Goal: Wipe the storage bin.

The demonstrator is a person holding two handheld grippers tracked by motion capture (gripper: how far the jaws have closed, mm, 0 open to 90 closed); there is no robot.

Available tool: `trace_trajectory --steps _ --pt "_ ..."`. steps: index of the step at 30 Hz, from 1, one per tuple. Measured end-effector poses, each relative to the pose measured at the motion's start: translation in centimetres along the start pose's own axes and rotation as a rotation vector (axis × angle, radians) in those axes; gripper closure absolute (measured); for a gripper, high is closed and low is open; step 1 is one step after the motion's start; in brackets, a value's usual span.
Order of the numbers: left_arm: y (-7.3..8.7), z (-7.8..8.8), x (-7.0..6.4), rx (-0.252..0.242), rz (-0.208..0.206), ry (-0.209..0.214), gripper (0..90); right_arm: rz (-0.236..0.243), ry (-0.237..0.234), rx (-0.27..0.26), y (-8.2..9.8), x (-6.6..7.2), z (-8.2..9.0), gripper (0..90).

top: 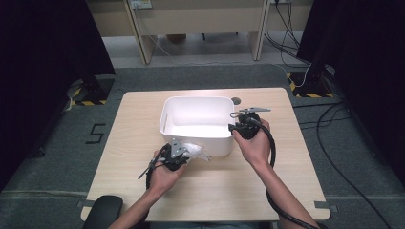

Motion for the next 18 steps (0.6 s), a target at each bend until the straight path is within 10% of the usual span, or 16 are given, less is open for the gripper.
trace_trajectory --steps 18 --pt "0.66 -1.07 -0.46 0.020 -0.021 0.007 78.9 -0.003 0.001 -0.001 0.02 0.03 0.02 70.7"
Point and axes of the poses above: each handheld gripper's, and its own axes: z roughly backward along the jaws, y roughly out of its underside, x roughly to its left, the point moved 9 cm from there along -z, roughly forward along the jaws, and after that the axes turned 5 degrees about -z, right-handed, at the moved point
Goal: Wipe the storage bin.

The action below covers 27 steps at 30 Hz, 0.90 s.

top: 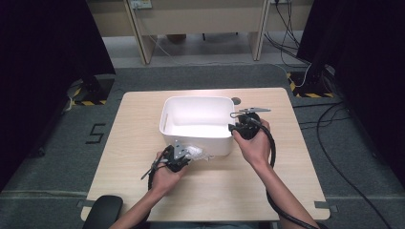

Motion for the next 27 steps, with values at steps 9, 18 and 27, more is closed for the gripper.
trace_trajectory --steps 9,18,27 --pt "-0.4 -0.4 -0.6 0.004 -0.012 0.009 79.0 -0.001 -0.001 0.000 0.0 0.0 0.0 70.6" --pt "-0.9 -0.7 -1.3 0.004 -0.024 0.021 79.0 -0.002 -0.002 -0.001 0.0 0.0 0.0 70.6" --pt "-1.3 -0.5 -1.4 -0.016 -0.017 0.018 79.0 -0.005 -0.004 -0.001 0.0 0.0 0.0 70.5"
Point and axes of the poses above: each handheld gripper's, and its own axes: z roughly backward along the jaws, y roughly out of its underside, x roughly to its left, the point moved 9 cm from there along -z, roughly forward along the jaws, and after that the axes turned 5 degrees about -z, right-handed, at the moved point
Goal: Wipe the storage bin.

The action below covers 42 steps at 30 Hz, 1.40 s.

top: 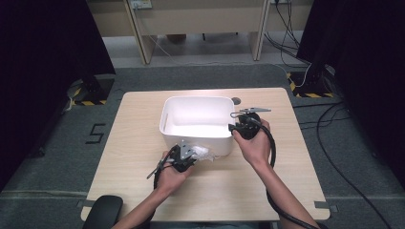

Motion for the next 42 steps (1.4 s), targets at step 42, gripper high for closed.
trace_trajectory --steps 42 --pt "-4.0 3.0 0.5 -0.063 0.037 -0.014 79.1 -0.006 0.000 0.000 -0.1 -0.1 0.0 70.4"
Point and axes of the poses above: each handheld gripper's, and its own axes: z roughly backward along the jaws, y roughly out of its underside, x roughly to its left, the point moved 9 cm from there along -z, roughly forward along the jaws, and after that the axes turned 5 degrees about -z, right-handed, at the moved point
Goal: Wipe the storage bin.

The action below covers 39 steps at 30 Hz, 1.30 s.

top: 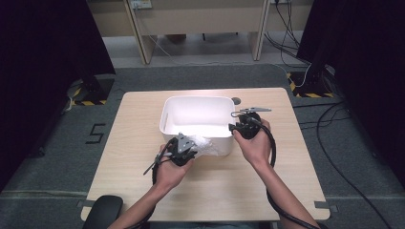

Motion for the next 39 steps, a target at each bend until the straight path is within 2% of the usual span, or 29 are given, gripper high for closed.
trace_trajectory --steps 13,39 --pt "-0.7 -0.4 -0.9 0.001 -0.015 0.008 79.1 0.006 -0.002 -0.002 0.0 0.0 0.0 70.3" --pt "0.2 -1.4 -1.5 0.021 -0.022 0.011 79.1 -0.001 -0.003 -0.002 0.0 0.1 0.0 70.1"
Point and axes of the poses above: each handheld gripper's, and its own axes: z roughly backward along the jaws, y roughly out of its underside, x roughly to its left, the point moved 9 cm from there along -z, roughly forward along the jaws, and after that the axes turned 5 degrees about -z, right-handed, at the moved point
